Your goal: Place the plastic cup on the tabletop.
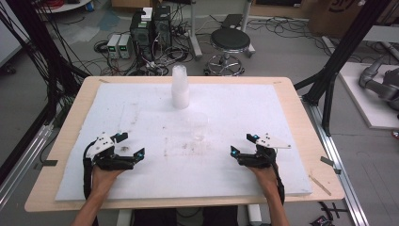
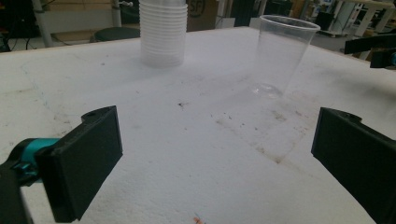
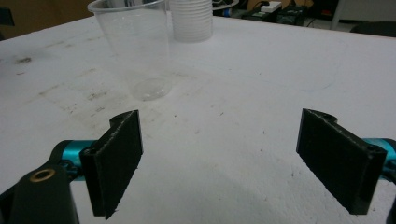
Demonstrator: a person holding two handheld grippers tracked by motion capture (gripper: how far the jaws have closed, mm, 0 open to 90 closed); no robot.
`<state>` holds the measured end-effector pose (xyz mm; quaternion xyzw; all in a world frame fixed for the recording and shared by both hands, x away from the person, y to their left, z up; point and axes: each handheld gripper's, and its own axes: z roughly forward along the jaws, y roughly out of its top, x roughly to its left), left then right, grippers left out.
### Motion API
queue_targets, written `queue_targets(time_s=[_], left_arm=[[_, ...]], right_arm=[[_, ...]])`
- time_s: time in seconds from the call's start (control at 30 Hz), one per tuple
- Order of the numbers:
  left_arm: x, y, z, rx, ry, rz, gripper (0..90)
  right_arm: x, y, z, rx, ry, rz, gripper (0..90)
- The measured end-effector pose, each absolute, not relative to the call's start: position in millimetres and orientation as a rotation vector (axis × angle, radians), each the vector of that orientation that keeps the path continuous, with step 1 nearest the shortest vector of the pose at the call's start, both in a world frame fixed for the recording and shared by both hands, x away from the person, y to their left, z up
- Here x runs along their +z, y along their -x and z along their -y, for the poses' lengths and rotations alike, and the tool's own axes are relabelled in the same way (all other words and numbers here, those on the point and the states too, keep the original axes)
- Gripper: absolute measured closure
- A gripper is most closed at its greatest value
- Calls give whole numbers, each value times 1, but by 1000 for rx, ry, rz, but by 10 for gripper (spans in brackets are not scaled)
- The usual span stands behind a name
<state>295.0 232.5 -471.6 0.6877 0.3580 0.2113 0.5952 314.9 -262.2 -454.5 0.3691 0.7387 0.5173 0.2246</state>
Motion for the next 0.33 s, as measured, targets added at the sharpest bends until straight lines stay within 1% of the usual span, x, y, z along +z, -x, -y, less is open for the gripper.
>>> queue_targets(time_s=[0.13,0.33], left_arm=[[-471,-293,-233,506,-1603,-838,18],[-471,-293,-234,484,-1594,-856,18]], right_arm=[[-455,-314,262,1425,-1005,-2039,146],[-455,-312,263,1439,-1004,-2015,146]])
